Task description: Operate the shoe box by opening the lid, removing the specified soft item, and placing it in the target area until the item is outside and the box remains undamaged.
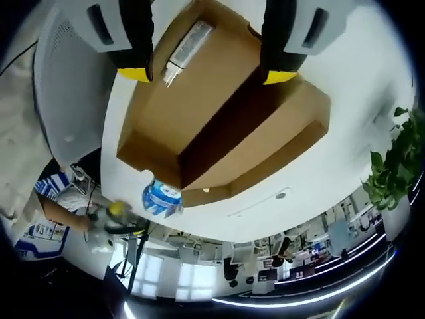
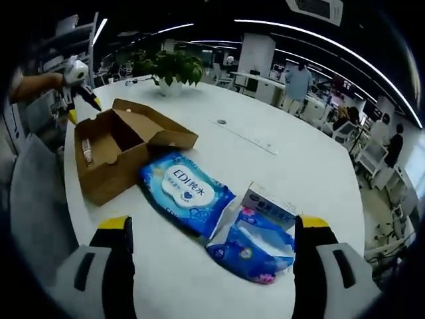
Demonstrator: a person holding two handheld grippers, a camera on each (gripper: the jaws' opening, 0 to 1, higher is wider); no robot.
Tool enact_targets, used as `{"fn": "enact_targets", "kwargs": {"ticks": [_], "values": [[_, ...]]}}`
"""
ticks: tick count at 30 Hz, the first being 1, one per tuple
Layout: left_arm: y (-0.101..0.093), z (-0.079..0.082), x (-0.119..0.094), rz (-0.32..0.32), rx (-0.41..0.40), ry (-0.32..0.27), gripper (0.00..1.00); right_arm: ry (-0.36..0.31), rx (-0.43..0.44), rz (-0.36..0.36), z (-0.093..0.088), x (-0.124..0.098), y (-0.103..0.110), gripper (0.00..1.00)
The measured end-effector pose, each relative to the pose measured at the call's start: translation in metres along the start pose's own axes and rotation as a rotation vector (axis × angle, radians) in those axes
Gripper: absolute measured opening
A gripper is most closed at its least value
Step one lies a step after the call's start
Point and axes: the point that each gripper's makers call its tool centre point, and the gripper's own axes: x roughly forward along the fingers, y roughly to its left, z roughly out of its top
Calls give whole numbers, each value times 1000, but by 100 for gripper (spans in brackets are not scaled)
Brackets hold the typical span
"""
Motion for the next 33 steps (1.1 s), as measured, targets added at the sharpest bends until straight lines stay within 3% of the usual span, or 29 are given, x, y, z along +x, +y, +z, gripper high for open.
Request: {"fn": "enact_targets", "kwargs": {"ticks": [12,17,25,33], "values": [[-4,-5,10,-87,85,79,66,-44,27,-5,7,-19,25,96],[-13,-10,14,-159,192,128,69,-46,25,-3,7,-26,37,96],[-13,-19,28,-194,281,206,69,-31,-3,7,3,-32,59,96],[-16,-29,38,-262,389,296,63,-22,11,16,-3,-33,72,96]]}}
